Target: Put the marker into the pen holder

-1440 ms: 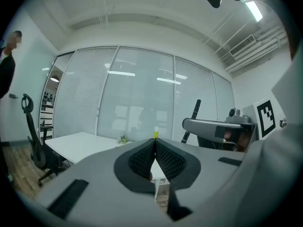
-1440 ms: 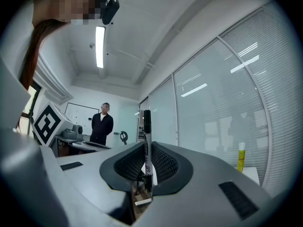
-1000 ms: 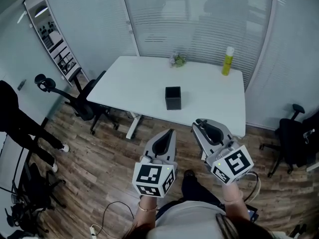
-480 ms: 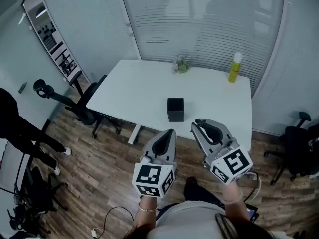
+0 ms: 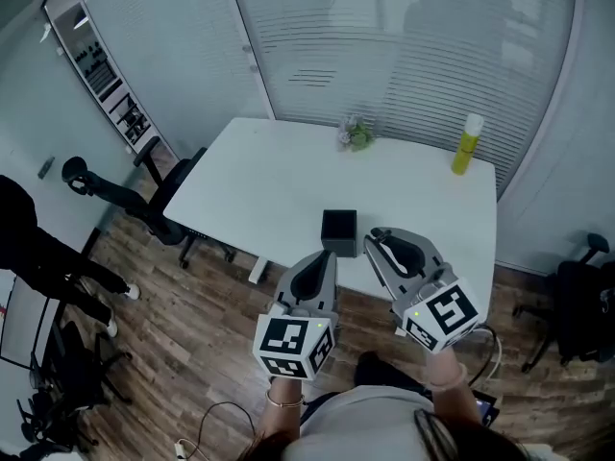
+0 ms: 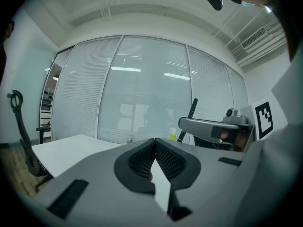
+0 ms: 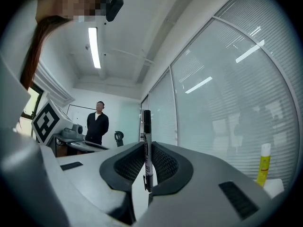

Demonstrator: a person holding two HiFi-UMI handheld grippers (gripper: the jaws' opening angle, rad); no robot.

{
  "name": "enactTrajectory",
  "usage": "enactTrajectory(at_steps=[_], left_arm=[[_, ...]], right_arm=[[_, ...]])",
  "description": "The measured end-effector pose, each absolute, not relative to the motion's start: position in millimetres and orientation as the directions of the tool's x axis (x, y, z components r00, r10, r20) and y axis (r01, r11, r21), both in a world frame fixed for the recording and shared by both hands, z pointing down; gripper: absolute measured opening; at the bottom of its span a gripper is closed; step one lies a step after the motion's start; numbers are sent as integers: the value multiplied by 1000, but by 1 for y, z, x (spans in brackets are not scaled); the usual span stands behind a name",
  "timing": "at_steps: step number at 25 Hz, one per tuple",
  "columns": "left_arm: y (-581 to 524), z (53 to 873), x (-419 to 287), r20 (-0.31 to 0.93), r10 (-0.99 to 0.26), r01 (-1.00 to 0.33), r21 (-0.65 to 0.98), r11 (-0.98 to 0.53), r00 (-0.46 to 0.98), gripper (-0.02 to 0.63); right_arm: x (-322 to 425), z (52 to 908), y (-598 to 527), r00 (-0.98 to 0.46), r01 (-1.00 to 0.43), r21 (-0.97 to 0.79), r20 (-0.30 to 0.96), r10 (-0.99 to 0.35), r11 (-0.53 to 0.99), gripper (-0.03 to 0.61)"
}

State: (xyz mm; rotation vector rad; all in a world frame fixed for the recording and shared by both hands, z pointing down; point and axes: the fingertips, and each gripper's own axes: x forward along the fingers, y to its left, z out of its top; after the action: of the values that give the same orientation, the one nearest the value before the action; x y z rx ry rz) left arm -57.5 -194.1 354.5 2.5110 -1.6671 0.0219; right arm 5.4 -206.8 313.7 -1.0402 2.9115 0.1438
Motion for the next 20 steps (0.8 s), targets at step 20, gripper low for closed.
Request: enactTrajectory(at_steps=[20], left_arm=[[-258,376,-72,115,-935,-936,145,-319,337,18]], right_arm=[[-28,340,-282,-846,-533,119,-45,-531,838,69]])
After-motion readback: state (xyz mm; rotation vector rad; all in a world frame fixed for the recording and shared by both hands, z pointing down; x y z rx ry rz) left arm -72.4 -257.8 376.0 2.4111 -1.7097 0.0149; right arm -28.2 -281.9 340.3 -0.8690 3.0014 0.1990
